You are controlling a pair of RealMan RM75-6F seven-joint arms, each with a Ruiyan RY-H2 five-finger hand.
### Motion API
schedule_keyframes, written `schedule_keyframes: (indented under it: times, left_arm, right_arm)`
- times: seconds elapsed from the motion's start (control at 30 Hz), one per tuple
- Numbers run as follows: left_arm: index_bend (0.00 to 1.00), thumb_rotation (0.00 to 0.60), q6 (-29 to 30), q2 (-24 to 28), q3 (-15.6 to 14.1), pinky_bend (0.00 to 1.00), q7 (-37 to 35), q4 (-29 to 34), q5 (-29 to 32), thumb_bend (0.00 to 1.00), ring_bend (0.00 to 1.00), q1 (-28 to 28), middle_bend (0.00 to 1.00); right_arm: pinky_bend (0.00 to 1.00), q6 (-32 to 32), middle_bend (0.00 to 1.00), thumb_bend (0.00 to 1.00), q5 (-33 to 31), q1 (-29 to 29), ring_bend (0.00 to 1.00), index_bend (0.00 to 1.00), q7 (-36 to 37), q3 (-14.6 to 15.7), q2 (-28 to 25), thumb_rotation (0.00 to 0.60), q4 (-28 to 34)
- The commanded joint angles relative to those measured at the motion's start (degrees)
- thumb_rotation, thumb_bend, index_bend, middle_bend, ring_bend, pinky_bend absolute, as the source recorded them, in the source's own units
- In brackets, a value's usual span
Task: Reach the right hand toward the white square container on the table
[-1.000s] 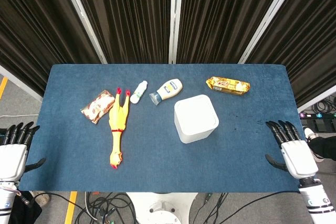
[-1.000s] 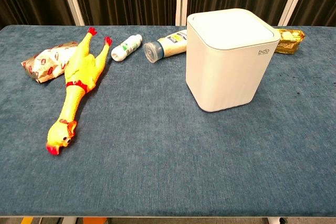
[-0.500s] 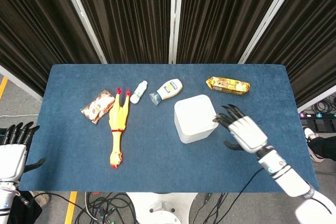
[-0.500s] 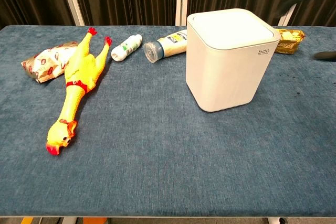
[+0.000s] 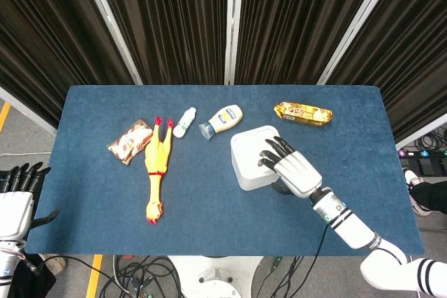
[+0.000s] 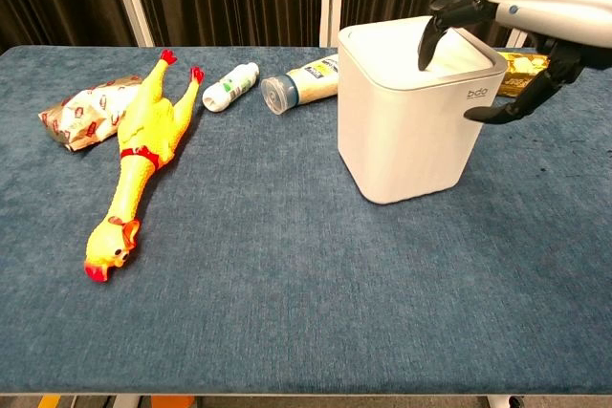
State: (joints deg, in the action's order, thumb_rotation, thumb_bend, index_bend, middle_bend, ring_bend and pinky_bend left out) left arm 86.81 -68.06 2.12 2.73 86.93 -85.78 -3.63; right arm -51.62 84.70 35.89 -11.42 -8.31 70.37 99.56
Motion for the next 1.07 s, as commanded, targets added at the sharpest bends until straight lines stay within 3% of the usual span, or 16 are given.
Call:
schedule_keyframes:
  times: [0.03,0.2,0.47,0.7,0.93,1.07]
  left_arm:
    - [0.15,0.600,0.2,-0.3,-0.1,0.00,-0.5,-0.6,-0.1,0.00,0.00,0.2,0.08]
    - [0.15,0.600,0.9,-0.5,-0.1,0.00,-1.1,-1.2,-0.4,0.00,0.00,0.5,0.08]
    - [0.15,0.600,1.8,-0.4,-0.2,0.00,-1.6,-1.4,-1.7,0.00,0.00,0.4,0.08]
    - [0.15,0.600,2.2,-0.5,-0.3,0.00,-1.3,-1.2,-2.1,0.00,0.00,0.6,0.08]
    - [0.15,0.600,3.1,-0.8,-0.1,0.00,-0.1,-0.3,-2.5,0.00,0.00,0.8,0.08]
    - [0.15,0.600,3.1,-0.9,-0.4,0.00,0.5,0.1,-2.6,0.00,0.00,0.9,0.08]
  right_arm:
    - [0.00,-0.6,0.30,0.18,-0.4,0.2,0.00,0.36,-0.7,0.3,0.4,0.600,0.3]
    - [0.00,-7.1,0.27,0.18,1.3,-1.4,0.00,0.33,0.4,-0.9,0.3,0.600,0.4]
    - [0.00,-17.0,0.11,0.21,2.0,-6.9,0.00,0.02,3.6,-1.1,-4.7,0.600,1.7]
    - [0.00,-26.5,0.07,0.21,3.0,-16.7,0.00,0.00,6.5,4.5,-7.7,0.600,-0.6]
    - [0.00,-35.9,0.06,0.21,5.7,-26.1,0.00,0.00,10.0,10.0,-5.6,0.600,-4.4]
    - [0.00,-38.3,0.06,0.21,7.2,-28.7,0.00,0.00,11.3,11.3,-4.9,0.600,-5.6]
